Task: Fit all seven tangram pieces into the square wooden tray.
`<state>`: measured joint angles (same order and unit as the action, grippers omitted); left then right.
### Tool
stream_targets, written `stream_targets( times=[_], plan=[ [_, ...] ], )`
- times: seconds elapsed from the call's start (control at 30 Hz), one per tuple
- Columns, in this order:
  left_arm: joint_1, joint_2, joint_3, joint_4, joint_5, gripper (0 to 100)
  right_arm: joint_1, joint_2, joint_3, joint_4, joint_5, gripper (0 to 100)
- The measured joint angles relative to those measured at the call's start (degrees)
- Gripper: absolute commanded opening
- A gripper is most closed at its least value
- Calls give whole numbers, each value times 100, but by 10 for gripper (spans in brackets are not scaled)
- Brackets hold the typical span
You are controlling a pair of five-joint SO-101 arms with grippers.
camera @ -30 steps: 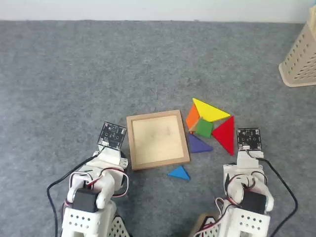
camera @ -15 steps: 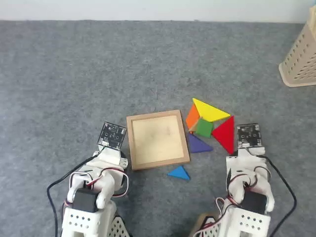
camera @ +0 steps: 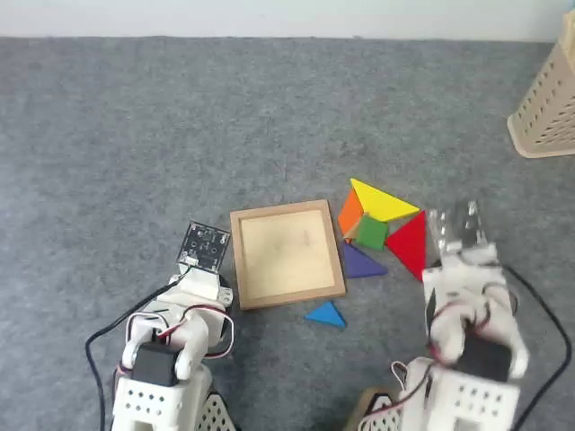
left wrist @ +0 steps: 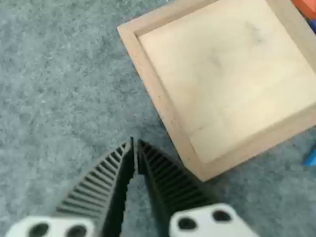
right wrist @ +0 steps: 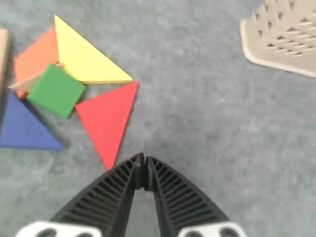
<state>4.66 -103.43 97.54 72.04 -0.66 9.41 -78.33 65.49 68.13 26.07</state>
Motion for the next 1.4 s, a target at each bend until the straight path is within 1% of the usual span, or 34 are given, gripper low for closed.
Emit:
stream_targets(
  times=[0.13, 0.17, 0.33, 0.4, 0.5, 0.6, 0.7, 0.77, 0.9, 1.07, 1.17, 1.3, 1.4],
  plan=[
    [0, 0, 0, 0, 0, 12, -308, 2101, -1116, 141, -536, 9],
    [0, 0, 0, 0, 0, 12, -404, 2602, -1389, 176, -659, 24],
    [0, 0, 0, 0, 0, 12, -712, 5125, -2690, 176, -1231, 149],
    [0, 0, 0, 0, 0, 12, -809, 5925, -3121, 176, -1424, 156],
    [0, 0, 0, 0, 0, 12, -844, 6673, -3534, 176, -1793, 156],
    [0, 0, 0, 0, 0, 12, -853, 7042, -3745, 35, -2154, 155],
    [0, 0, 0, 0, 0, 12, -1011, 7288, -3824, -255, -2541, 155],
    [0, 0, 0, 0, 0, 12, -1090, 7437, -3824, -273, -2637, 155],
    [0, 0, 0, 0, 0, 12, -1204, 7666, -3824, -290, -2549, 155],
    [0, 0, 0, 0, 0, 12, -1169, 7745, -3824, -193, -2479, 159],
    [0, 0, 0, 0, 0, 12, -1187, 7745, -3701, -211, -2233, 159],
    [0, 0, 0, 0, 0, 12, -1248, 7745, -3560, -360, -2084, 161],
    [0, 0, 0, 0, 0, 12, -1248, 7745, -3560, -360, -2040, 196]
  ],
)
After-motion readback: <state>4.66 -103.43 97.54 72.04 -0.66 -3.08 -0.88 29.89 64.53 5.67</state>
